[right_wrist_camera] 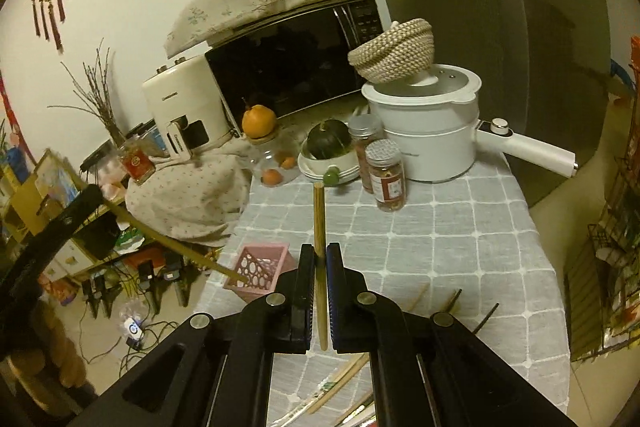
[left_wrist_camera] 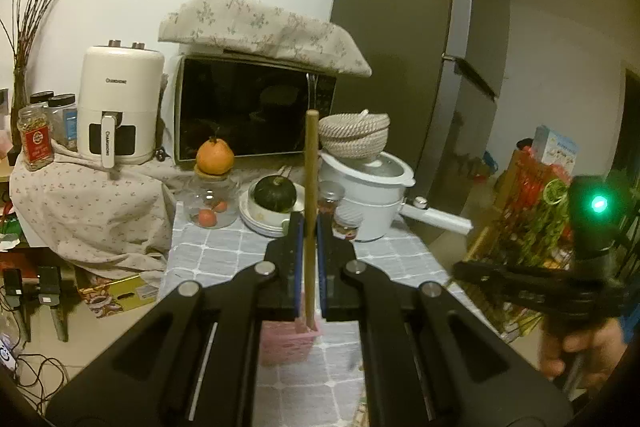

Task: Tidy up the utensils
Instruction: 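Lower the left chopstick into the pink holder and open while right carries its chopstick over, then lower the right tool's chopstick into the pink holder and open the right tool, then grasp another wooden chopstick with the left tool while the right tool returns to the utensils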

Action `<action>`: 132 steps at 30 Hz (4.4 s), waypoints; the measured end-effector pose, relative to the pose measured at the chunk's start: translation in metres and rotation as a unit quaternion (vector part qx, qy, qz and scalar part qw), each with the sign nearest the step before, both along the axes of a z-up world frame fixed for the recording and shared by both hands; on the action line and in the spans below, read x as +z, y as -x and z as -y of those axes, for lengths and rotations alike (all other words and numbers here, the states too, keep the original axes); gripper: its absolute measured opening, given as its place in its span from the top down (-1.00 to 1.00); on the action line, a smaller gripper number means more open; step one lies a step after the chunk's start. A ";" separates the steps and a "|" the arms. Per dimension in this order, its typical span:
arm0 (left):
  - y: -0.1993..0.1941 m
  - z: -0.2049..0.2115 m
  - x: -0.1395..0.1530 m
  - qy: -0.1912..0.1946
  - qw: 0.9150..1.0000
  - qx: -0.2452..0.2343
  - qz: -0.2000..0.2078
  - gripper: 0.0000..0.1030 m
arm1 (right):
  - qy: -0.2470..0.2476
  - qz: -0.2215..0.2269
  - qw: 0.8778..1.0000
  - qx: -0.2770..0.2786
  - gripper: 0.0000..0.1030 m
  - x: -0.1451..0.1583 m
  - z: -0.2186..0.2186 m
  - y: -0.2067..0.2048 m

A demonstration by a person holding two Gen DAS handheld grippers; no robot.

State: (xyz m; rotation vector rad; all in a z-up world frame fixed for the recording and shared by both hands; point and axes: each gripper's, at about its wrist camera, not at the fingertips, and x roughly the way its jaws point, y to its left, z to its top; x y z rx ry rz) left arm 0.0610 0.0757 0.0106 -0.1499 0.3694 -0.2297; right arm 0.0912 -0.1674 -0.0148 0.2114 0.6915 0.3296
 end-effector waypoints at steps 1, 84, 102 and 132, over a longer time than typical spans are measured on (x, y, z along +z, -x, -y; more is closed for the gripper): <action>-0.005 0.000 -0.004 -0.005 1.000 0.005 -0.004 0.86 | 0.001 0.000 1.000 0.001 0.89 0.000 -0.002 0.000; -0.039 -0.012 -0.075 -0.052 0.974 0.027 -0.220 -0.62 | -0.062 -0.044 0.997 -0.030 -0.34 -0.003 -0.015 -0.067; -0.026 0.066 -0.118 -0.106 0.946 -0.069 -0.298 -0.65 | 0.046 -0.125 0.987 -0.089 -0.59 -0.072 0.060 -0.026; -0.125 0.229 -0.197 -0.218 0.876 -0.142 -0.407 0.61 | 0.078 -0.220 0.963 -0.131 -0.59 -0.126 0.160 -0.042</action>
